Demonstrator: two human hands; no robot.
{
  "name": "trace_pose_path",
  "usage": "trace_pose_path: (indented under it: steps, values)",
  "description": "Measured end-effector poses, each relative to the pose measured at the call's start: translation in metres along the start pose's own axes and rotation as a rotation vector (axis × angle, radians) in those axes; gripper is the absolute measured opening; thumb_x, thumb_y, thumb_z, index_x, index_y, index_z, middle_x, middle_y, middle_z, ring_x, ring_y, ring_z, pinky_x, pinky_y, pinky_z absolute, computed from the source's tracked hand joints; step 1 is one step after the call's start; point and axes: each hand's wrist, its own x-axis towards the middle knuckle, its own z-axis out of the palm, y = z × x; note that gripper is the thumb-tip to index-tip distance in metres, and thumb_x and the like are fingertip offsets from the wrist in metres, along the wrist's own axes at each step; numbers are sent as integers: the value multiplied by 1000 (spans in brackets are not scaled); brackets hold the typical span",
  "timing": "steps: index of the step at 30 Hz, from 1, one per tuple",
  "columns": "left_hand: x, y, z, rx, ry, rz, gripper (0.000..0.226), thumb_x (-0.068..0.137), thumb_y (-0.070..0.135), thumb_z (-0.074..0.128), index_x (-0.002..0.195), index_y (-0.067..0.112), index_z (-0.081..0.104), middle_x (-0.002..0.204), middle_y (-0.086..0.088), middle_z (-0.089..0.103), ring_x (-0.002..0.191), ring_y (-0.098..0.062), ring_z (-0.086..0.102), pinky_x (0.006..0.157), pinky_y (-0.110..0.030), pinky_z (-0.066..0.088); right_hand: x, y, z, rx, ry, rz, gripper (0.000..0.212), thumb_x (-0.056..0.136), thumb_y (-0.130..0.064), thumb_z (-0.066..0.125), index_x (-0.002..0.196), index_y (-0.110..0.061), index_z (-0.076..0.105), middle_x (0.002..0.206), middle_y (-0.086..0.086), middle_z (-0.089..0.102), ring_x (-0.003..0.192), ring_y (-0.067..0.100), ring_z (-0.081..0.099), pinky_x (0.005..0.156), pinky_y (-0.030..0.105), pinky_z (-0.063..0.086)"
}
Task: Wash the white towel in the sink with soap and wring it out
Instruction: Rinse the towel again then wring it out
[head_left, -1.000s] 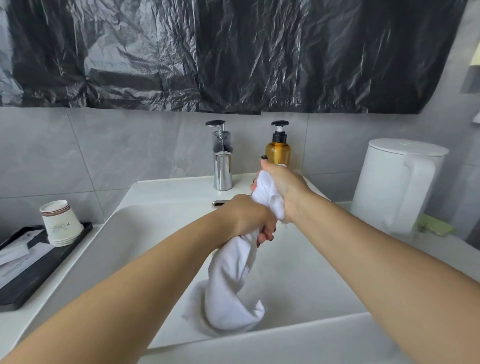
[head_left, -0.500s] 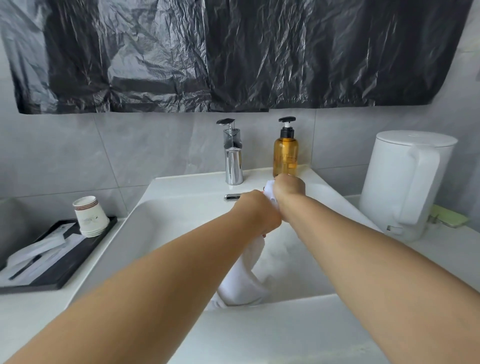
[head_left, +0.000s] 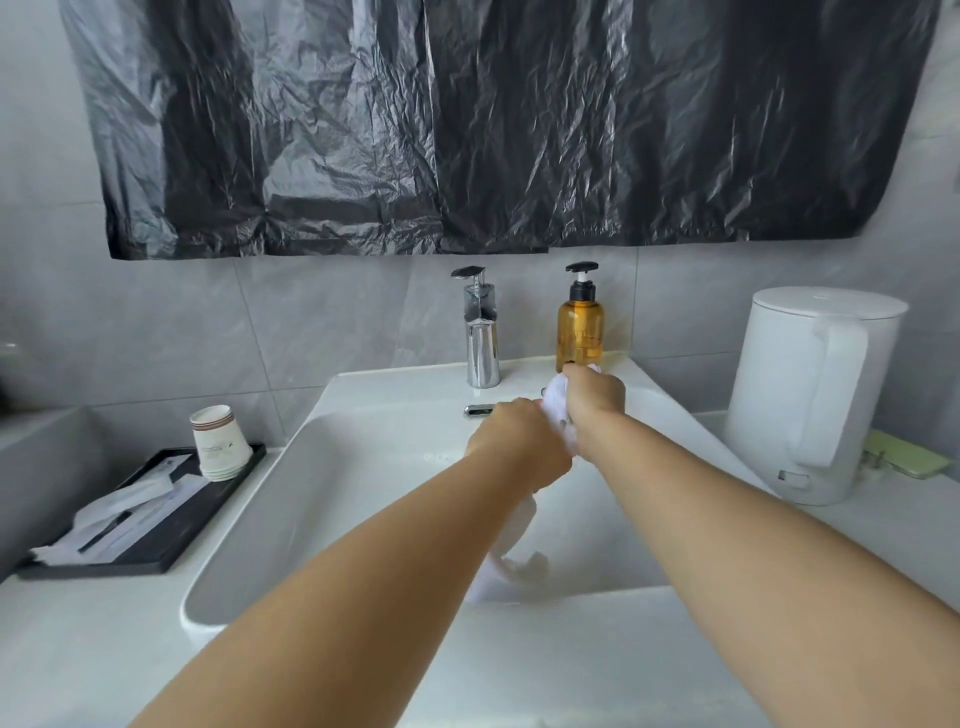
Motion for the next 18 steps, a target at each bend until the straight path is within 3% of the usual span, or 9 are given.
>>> trace_pose_path:
  steps: [3, 5, 7, 10, 13, 15, 17, 18]
  values:
    - [-5, -13, -19, -373, 10, -125, 14, 85, 20, 59, 74, 12, 60, 53, 4, 63, 53, -9, 60, 54, -22, 49, -8, -17, -16, -64, -228, -35, 36, 90, -49, 59, 110, -19, 62, 108, 9, 68, 98, 29, 66, 81, 35, 50]
    - [-8, -26, -30, -624, 35, -195, 10, 77, 17, 69, 70, 11, 68, 54, 2, 68, 49, -9, 61, 59, -22, 54, -16, -26, -30, -87, -417, 0, 49, 88, -61, 56, 115, -20, 59, 112, 7, 65, 99, 30, 65, 82, 40, 52]
    - [-11, -38, -38, -880, 96, -245, 7, 75, 13, 74, 73, 8, 69, 61, -2, 70, 54, -14, 64, 69, -27, 56, -24, -23, -44, -124, -508, 19, 57, 89, -62, 54, 122, -16, 54, 117, 7, 62, 102, 32, 65, 88, 46, 52]
    - [-16, -48, -46, -1190, 152, -359, 14, 79, 16, 76, 80, 6, 66, 63, -6, 68, 62, -22, 63, 68, -28, 49, -38, -8, -53, -233, -643, 0, 48, 95, -48, 53, 122, -9, 58, 112, 10, 69, 98, 30, 69, 88, 43, 52]
    - [-27, -48, -57, -1524, 85, -392, 28, 84, 19, 66, 106, 2, 59, 88, -14, 66, 80, -28, 65, 73, -32, 50, -60, 2, -48, -291, -764, -61, 42, 96, -44, 55, 114, -8, 64, 99, 5, 71, 86, 25, 68, 81, 38, 51]
    - [-34, -46, -64, -1701, 59, -413, 33, 85, 19, 60, 110, 0, 52, 106, -15, 59, 99, -31, 61, 83, -37, 50, -73, 4, -41, -346, -764, -170, 35, 93, -39, 62, 114, -11, 63, 102, 3, 70, 89, 23, 66, 77, 37, 52]
    - [-43, -45, -69, -1803, 84, -417, 25, 82, 12, 57, 103, 0, 51, 106, -13, 54, 102, -30, 59, 89, -38, 52, -82, 7, -35, -406, -697, -304, 29, 90, -29, 69, 113, -14, 61, 110, 4, 69, 100, 23, 67, 79, 37, 53]
    - [-47, -45, -70, -1809, 99, -379, 21, 81, 8, 56, 99, -1, 51, 103, -12, 53, 98, -29, 59, 85, -35, 53, -84, 9, -33, -403, -650, -361, 26, 89, -25, 69, 112, -14, 62, 111, 4, 69, 104, 23, 66, 82, 36, 53]
